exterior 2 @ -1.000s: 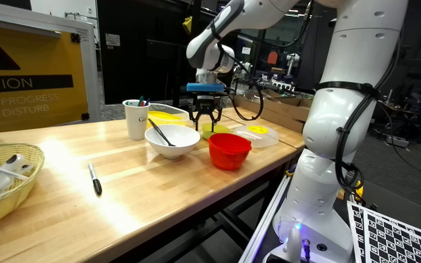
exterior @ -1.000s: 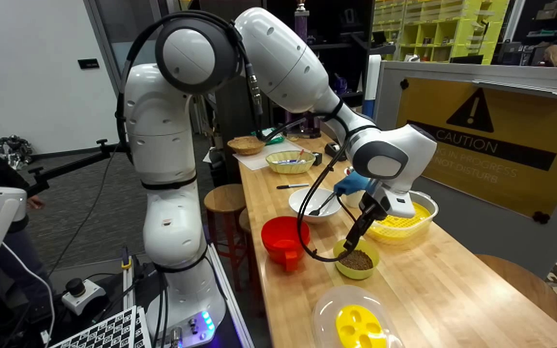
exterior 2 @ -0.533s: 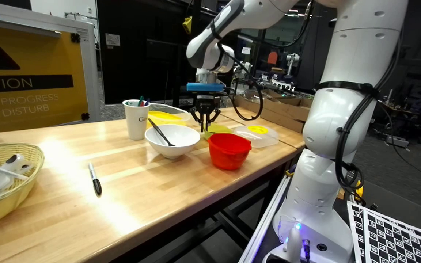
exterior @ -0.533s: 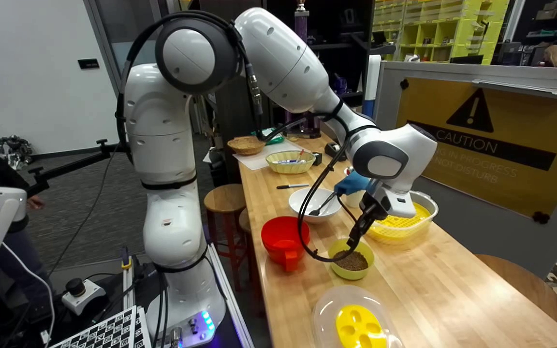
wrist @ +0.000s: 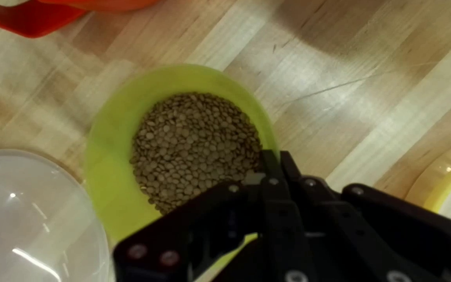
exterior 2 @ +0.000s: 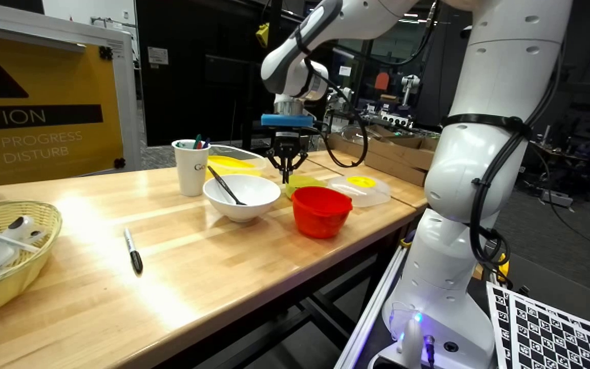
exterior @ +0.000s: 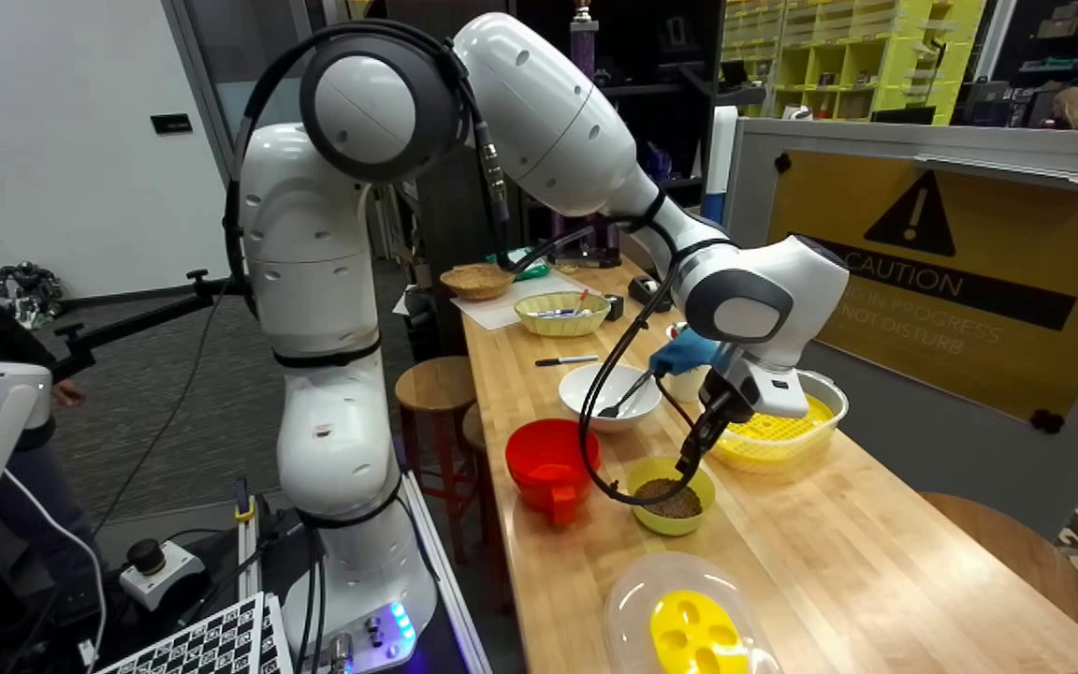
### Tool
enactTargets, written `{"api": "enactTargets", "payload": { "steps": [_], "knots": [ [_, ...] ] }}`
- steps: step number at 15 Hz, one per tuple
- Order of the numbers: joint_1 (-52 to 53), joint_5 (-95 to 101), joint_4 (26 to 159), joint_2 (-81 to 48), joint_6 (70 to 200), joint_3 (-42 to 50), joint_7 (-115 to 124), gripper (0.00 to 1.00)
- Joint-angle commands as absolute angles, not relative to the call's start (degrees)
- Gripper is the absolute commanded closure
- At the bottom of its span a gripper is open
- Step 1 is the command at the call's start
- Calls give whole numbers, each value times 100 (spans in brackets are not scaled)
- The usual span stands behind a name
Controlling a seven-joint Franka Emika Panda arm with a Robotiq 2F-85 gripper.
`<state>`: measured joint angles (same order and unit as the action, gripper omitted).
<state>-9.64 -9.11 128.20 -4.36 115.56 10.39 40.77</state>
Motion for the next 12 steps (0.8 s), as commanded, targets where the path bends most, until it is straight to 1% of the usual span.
{"api": "enactTargets", "payload": {
  "steps": [1, 12],
  "knots": [
    [-953, -886, 12773, -394, 11489, 1054, 4056, 99],
    [-935, -548, 12636, -118, 11109, 1049, 4186, 99]
  ]
}}
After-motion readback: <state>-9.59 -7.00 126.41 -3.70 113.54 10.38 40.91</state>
